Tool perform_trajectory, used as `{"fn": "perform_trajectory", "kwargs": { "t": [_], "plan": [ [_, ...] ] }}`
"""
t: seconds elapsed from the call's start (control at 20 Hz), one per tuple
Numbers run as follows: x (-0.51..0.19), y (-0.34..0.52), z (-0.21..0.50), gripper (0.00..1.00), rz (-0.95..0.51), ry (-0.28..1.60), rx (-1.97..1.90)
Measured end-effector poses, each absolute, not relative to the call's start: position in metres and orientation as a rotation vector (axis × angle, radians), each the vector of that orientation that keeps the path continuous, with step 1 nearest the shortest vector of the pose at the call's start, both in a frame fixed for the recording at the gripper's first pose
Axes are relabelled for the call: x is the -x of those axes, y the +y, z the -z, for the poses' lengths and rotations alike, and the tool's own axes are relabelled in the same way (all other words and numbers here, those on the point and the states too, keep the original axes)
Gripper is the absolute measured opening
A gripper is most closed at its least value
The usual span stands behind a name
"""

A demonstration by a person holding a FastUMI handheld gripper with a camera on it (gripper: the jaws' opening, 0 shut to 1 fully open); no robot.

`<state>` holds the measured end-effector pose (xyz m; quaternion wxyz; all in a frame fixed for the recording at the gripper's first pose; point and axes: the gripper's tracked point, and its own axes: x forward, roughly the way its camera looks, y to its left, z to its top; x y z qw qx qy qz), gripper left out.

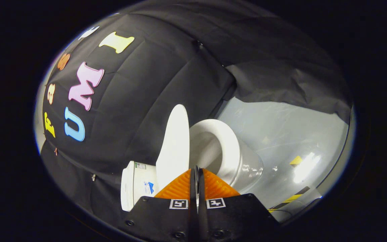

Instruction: Open the toilet lid.

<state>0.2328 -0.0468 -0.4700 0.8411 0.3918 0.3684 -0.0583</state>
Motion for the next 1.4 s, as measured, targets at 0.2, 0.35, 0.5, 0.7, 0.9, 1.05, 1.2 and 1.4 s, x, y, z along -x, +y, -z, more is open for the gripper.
{"fn": "perform_trajectory", "kwargs": {
  "t": [0.2,0.35,0.5,0.7,0.9,1.05,1.2,1.4],
  "plan": [
    [-0.245,-0.013,0.416,0.06,0.109,0.744,-0.701],
    [-0.250,0.022,0.375,0.05,0.096,0.718,-0.630],
    [-0.251,0.050,0.349,0.06,0.114,0.691,-0.493],
    [-0.251,0.085,0.323,0.05,0.120,0.650,-0.371],
    [-0.253,0.126,0.302,0.05,0.107,0.624,-0.311],
    [-0.256,0.159,0.288,0.07,0.089,0.611,-0.251],
    [-0.253,0.193,0.279,0.08,0.079,0.594,-0.189],
    [-0.248,0.240,0.271,0.08,0.055,0.577,-0.100]
  ]
}}
